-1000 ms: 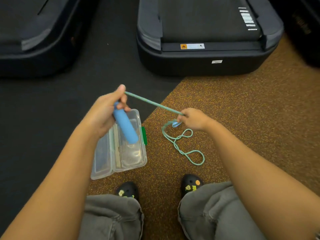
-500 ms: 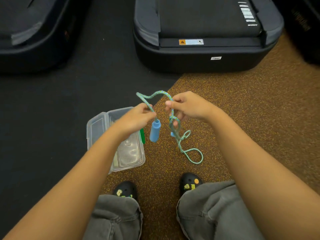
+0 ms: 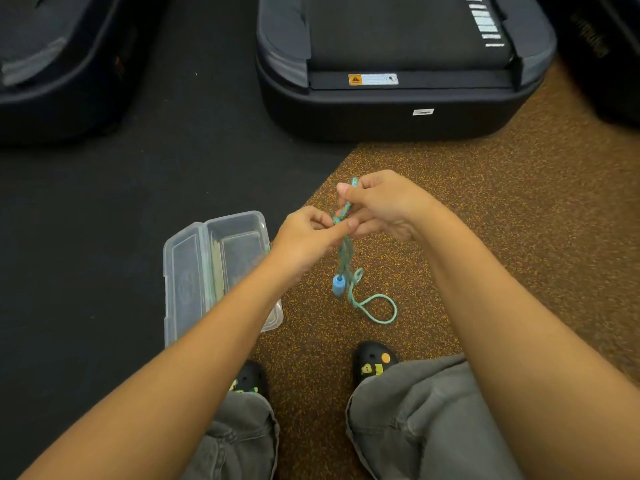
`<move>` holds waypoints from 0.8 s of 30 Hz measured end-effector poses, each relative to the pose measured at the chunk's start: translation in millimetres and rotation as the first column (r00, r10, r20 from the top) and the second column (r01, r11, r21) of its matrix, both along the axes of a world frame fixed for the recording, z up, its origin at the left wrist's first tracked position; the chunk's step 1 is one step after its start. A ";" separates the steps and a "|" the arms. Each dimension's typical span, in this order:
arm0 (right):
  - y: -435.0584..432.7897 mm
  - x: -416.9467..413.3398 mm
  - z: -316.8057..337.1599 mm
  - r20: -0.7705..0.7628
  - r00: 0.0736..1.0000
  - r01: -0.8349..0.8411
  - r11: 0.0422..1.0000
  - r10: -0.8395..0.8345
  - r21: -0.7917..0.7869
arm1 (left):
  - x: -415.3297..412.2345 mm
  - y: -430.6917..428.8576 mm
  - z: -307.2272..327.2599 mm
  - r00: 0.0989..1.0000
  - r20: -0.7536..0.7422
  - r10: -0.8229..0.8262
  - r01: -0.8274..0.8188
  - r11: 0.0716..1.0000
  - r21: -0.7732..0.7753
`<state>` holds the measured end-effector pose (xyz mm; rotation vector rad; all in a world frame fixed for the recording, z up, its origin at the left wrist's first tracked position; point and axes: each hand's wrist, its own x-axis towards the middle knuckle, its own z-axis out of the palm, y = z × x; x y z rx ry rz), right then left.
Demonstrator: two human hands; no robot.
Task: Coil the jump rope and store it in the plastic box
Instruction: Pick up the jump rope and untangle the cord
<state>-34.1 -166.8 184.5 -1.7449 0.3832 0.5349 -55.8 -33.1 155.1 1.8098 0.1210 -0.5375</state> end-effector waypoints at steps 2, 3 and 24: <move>-2.8 1.3 0.2 0.000 0.999 0.042 0.999 -0.042 0.012 | -0.2 -2.5 0.9 0.997 -0.068 0.029 -0.037 0.992 -0.117; -5.3 2.3 -0.1 0.009 0.998 0.062 0.998 -0.062 0.004 | 0.9 -1.8 2.3 0.995 -0.091 0.030 -0.042 0.989 -0.144; -37.9 -0.3 -20.7 -0.115 0.993 -0.063 0.647 -0.038 -0.760 | 27.1 34.3 12.4 0.996 0.037 0.084 -0.086 0.995 0.043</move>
